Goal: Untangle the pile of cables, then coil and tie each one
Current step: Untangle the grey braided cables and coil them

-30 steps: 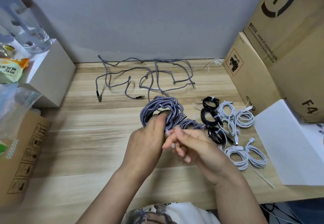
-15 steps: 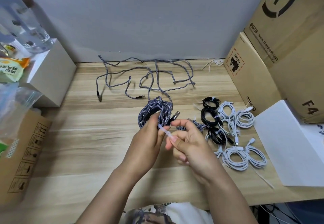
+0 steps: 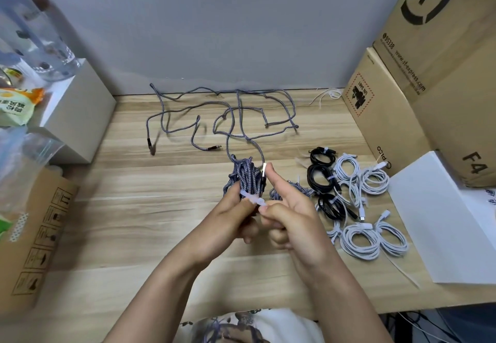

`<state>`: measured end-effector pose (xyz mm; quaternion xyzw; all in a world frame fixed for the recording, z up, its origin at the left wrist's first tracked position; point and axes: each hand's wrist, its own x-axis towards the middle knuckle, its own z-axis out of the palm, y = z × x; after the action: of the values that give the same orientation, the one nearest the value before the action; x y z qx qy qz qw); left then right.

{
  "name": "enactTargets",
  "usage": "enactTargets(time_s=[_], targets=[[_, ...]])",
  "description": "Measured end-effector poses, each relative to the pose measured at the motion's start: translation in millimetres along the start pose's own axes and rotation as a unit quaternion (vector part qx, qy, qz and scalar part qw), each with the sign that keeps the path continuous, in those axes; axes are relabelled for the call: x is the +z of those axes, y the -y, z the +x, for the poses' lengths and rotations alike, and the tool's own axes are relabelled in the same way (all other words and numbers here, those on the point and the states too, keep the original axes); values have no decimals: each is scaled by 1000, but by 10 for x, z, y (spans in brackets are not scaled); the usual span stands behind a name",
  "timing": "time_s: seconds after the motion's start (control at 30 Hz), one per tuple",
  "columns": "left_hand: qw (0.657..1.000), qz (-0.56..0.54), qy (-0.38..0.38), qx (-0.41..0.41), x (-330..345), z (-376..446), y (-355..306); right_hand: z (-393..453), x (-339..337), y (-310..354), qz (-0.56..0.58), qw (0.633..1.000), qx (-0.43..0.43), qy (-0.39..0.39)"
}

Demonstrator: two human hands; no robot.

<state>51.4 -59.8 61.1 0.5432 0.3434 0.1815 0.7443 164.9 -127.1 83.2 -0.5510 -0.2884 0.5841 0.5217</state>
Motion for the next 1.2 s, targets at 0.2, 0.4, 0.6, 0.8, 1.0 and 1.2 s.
enactTargets(time_s=[0.2, 0.4, 0.6, 0.8, 1.0, 1.2], targets=[[991, -118, 64, -26, -43, 22, -7, -52, 49, 99, -13, 999, -30, 43], [991, -124, 47, -16, -5, 64, 65, 22, 89, -105, -67, 996, -64, -8], [992, -119, -36, -26, 43, 149, 108, 21, 129, -229, -198, 964, -146, -96], [993, -49, -105, 12, 110, 186, 127, -47, 91, -163, -247, 939, -206, -122], [998, -17, -58, 29, 78, 224, 113, -55, 111, -118, -225, 949, -187, -119], [999, -25, -41, 15, 62, 199, 6, -64, -24, -10, 50, 990, -134, -12]])
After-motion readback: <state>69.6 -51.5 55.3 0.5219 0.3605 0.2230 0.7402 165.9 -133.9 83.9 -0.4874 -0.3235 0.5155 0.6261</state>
